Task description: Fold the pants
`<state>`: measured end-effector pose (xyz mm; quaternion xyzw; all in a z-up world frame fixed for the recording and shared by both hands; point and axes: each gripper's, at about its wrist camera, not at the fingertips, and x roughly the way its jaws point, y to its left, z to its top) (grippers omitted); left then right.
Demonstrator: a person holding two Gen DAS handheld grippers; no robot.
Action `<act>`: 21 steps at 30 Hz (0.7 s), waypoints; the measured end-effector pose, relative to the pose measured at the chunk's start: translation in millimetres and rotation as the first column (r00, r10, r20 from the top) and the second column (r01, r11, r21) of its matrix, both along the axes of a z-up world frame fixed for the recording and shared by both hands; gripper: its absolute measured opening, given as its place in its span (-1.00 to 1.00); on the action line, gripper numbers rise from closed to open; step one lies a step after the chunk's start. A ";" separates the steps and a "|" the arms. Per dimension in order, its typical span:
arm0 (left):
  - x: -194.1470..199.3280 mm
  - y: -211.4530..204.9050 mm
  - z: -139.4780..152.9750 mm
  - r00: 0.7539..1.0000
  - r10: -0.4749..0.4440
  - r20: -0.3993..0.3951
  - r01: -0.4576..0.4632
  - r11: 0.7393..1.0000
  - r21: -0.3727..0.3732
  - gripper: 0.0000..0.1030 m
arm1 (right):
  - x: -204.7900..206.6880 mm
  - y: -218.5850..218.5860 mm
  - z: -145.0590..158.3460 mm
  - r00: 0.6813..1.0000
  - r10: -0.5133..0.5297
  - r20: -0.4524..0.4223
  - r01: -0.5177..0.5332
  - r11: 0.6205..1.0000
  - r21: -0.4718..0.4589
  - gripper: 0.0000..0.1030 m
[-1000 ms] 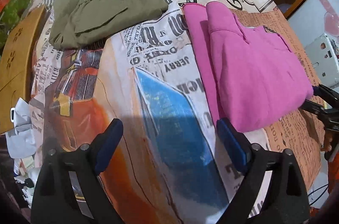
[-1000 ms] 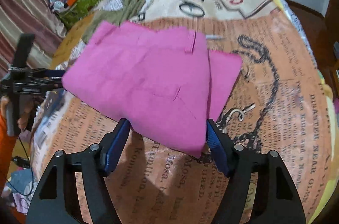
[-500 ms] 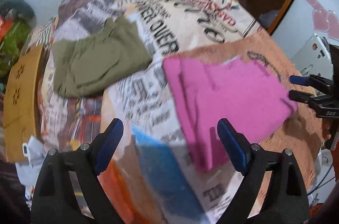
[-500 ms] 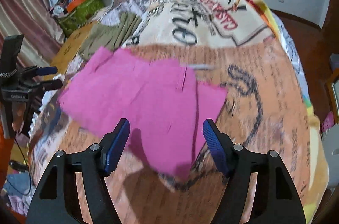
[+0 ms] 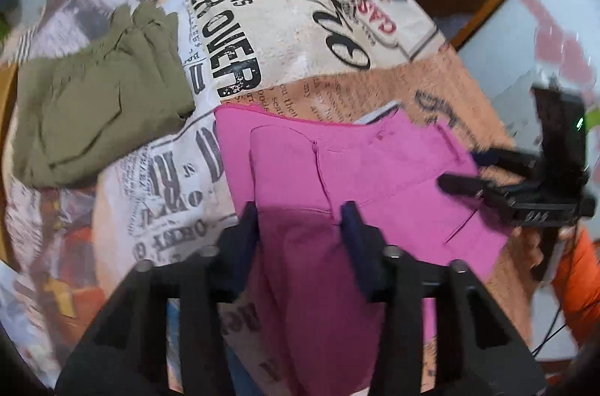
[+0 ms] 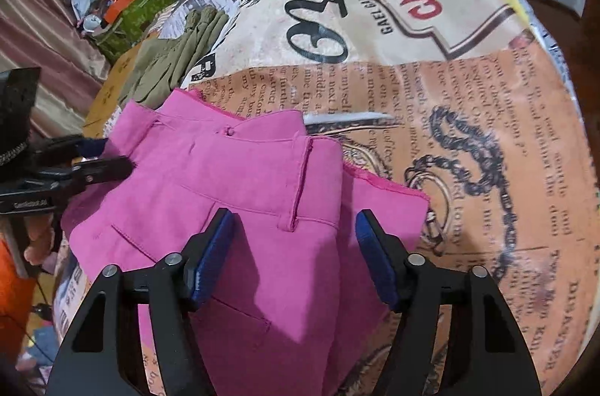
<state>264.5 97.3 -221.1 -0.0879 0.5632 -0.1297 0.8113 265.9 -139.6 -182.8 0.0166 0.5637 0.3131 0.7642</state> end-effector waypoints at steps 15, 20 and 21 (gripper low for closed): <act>-102.6 21.0 27.2 1.000 -0.004 0.019 0.001 0.990 0.144 -0.31 | -79.0 37.5 29.2 0.977 0.210 -0.018 -0.209 0.977 0.050 -0.02; -117.7 35.3 26.7 1.000 0.017 0.008 -0.018 0.989 0.144 -0.26 | -82.8 54.0 37.2 0.969 0.245 -0.005 -0.245 0.968 0.056 -0.02; -117.5 37.2 26.1 1.000 0.019 0.009 -0.020 0.991 0.135 -0.26 | -77.3 56.5 37.3 0.972 0.236 0.002 -0.236 0.970 0.050 -0.02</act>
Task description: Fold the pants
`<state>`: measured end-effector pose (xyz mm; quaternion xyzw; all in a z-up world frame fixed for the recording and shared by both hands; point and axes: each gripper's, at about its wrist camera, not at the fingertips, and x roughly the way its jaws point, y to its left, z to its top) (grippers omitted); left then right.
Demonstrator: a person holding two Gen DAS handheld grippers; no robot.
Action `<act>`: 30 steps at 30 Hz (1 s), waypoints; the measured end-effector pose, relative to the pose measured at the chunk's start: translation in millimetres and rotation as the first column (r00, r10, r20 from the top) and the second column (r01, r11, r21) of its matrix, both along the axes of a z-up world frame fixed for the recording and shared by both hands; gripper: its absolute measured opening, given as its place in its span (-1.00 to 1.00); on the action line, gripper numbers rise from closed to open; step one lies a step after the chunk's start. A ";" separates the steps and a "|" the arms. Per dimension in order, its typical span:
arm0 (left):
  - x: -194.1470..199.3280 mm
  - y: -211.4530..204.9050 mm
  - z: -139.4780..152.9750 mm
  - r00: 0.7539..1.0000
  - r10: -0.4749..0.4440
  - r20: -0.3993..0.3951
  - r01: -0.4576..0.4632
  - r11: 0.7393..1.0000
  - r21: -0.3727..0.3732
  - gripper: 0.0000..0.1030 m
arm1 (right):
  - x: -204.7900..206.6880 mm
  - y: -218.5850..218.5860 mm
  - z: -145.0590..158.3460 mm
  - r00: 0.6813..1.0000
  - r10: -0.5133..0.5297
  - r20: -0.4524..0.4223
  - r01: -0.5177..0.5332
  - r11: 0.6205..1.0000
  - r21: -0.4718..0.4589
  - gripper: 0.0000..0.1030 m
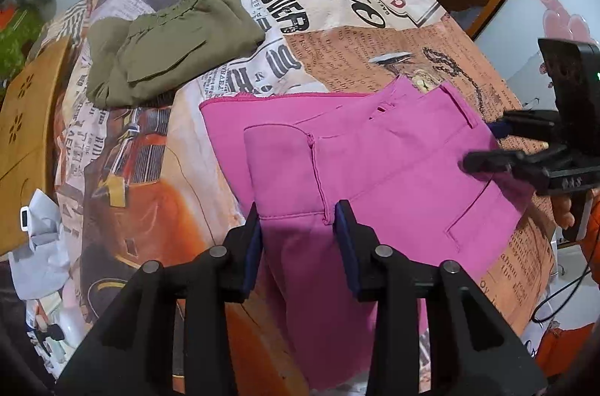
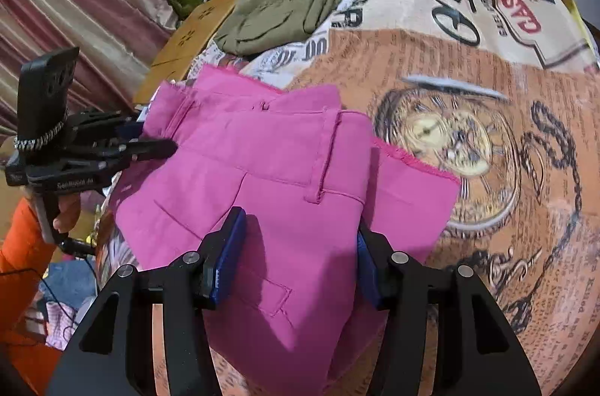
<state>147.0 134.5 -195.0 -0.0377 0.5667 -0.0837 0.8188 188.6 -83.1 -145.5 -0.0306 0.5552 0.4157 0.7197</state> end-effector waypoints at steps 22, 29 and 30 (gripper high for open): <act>13.6 3.0 6.6 0.996 0.056 0.073 -0.058 0.998 0.023 -0.43 | 16.5 21.4 11.7 0.991 -0.028 0.131 0.026 1.000 0.013 -0.65; 12.0 -13.7 13.9 0.993 -0.001 0.120 -0.014 0.992 0.124 -0.50 | 7.1 20.5 12.6 0.983 -0.026 0.181 0.038 0.997 -0.063 -0.48; 13.5 -11.9 10.8 0.994 0.006 0.109 -0.019 0.993 0.116 -0.50 | 7.6 18.9 10.6 0.985 -0.027 0.168 0.039 0.997 -0.073 -0.32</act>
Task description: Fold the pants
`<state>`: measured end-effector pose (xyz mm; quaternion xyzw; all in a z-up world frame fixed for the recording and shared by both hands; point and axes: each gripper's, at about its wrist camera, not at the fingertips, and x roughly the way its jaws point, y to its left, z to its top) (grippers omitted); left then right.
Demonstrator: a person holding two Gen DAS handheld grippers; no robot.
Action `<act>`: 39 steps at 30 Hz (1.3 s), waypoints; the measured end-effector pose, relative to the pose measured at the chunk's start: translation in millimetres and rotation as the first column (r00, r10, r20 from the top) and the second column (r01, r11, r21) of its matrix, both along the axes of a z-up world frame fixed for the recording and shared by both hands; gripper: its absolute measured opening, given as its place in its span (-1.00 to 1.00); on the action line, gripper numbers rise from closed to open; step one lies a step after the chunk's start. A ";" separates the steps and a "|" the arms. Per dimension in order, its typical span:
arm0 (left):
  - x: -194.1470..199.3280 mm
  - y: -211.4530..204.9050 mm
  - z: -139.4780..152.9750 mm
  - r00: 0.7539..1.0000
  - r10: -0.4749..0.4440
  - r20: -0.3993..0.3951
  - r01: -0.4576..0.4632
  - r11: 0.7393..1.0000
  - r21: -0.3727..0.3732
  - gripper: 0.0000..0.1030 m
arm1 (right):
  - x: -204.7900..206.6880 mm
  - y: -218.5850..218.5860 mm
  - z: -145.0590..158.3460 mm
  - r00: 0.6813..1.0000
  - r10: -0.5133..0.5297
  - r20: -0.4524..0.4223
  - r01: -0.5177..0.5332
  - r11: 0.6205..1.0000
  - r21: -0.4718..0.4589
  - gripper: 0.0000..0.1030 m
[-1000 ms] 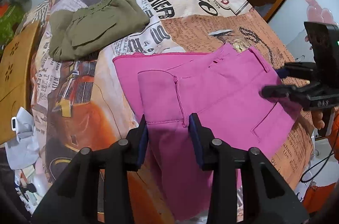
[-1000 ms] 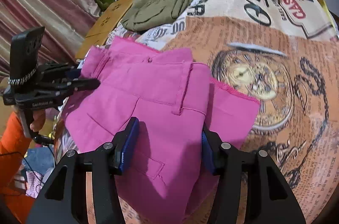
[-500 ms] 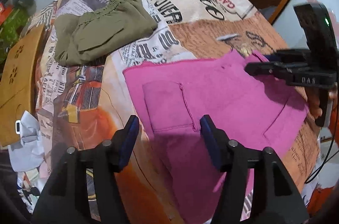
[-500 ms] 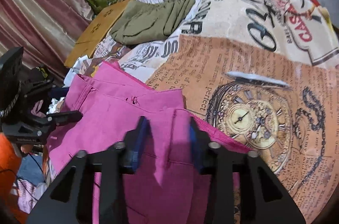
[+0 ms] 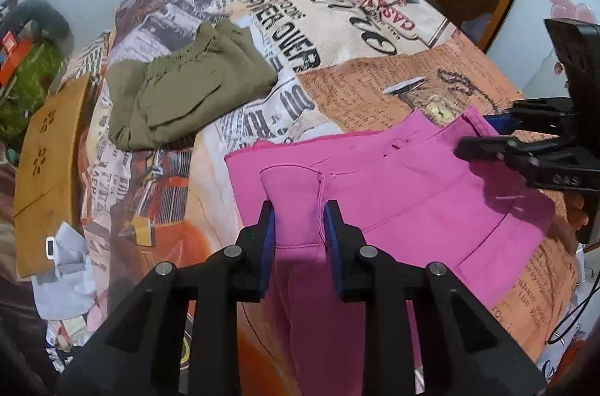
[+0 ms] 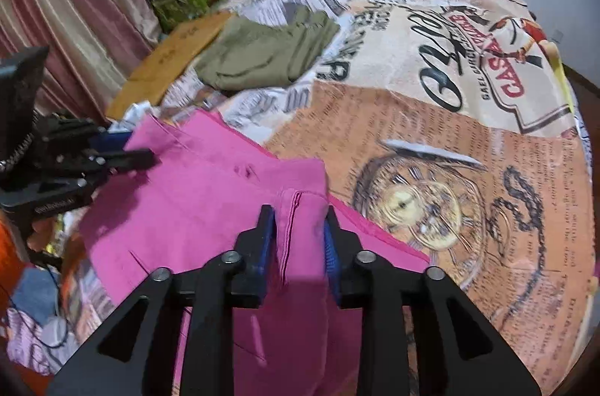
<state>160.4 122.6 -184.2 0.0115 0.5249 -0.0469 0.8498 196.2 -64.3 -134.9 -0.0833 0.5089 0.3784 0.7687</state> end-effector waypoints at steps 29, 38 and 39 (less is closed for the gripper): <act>4.7 6.3 32.1 0.998 -0.006 0.062 0.015 0.989 -0.147 -0.54 | -0.6 -22.1 17.5 0.998 -0.044 -0.045 0.050 0.987 0.154 -0.76; 36.0 -18.6 12.0 0.999 -0.052 0.009 0.052 0.995 -0.090 -0.53 | -11.5 -43.2 24.5 0.995 -0.103 0.018 0.100 0.987 0.122 -0.78; 37.8 -17.1 6.0 0.999 -0.037 -0.005 0.037 0.995 -0.092 -0.53 | -8.2 -42.7 19.9 0.995 -0.103 -0.007 0.103 0.988 0.117 -0.77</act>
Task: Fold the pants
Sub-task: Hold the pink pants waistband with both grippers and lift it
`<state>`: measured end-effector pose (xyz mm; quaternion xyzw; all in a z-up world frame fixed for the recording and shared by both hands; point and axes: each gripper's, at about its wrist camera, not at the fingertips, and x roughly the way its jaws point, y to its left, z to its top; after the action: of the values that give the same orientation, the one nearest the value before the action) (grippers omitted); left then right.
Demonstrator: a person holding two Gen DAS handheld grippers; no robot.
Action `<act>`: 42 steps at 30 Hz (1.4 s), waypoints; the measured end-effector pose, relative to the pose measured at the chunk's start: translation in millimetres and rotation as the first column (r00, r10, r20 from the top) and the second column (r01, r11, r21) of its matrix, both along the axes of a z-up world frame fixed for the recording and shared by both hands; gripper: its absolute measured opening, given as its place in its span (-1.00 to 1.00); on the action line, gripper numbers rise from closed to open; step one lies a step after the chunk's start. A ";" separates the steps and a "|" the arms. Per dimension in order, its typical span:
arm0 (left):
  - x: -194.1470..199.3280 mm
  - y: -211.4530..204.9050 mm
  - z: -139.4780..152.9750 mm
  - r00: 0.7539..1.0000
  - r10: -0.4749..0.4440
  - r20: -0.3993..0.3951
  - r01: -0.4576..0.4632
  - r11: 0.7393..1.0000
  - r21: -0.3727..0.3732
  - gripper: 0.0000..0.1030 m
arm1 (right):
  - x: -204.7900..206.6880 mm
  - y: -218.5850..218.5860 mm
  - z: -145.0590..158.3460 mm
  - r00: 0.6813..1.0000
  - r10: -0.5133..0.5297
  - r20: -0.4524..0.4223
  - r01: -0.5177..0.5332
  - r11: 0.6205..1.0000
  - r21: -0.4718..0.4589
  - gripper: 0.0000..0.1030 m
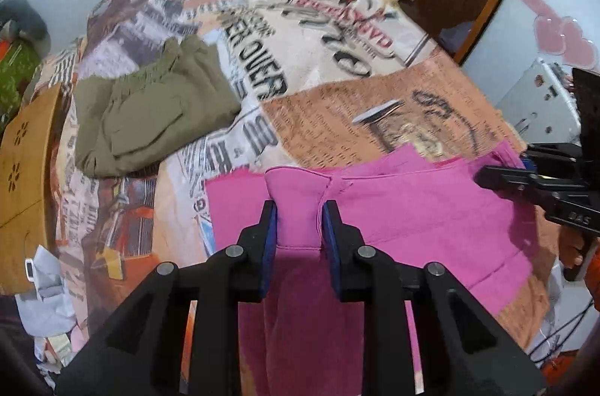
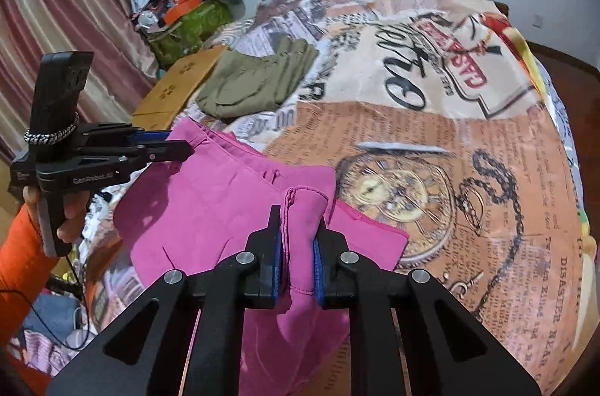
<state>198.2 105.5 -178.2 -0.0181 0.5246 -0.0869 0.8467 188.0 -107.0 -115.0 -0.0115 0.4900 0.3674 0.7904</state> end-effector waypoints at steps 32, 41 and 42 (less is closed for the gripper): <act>-20.5 31.9 -32.3 0.993 0.112 -0.023 -0.113 0.992 -0.049 -0.49 | 33.2 34.8 -37.7 0.991 0.078 -0.112 -0.080 0.997 -0.014 -0.72; -22.8 28.1 -31.3 0.995 0.102 -0.010 -0.102 0.995 -0.012 -0.49 | 22.1 41.1 -27.8 0.995 0.098 -0.033 -0.101 0.991 -0.087 -0.63; -22.8 27.6 -31.3 0.995 0.102 -0.010 -0.102 0.995 -0.013 -0.49 | 22.7 38.4 -30.7 0.994 0.093 -0.054 -0.098 0.992 -0.084 -0.58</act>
<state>175.4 133.1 -209.5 -0.0511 0.5263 -0.0469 0.8475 210.7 -68.5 -145.7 -0.0601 0.5239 0.3833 0.7583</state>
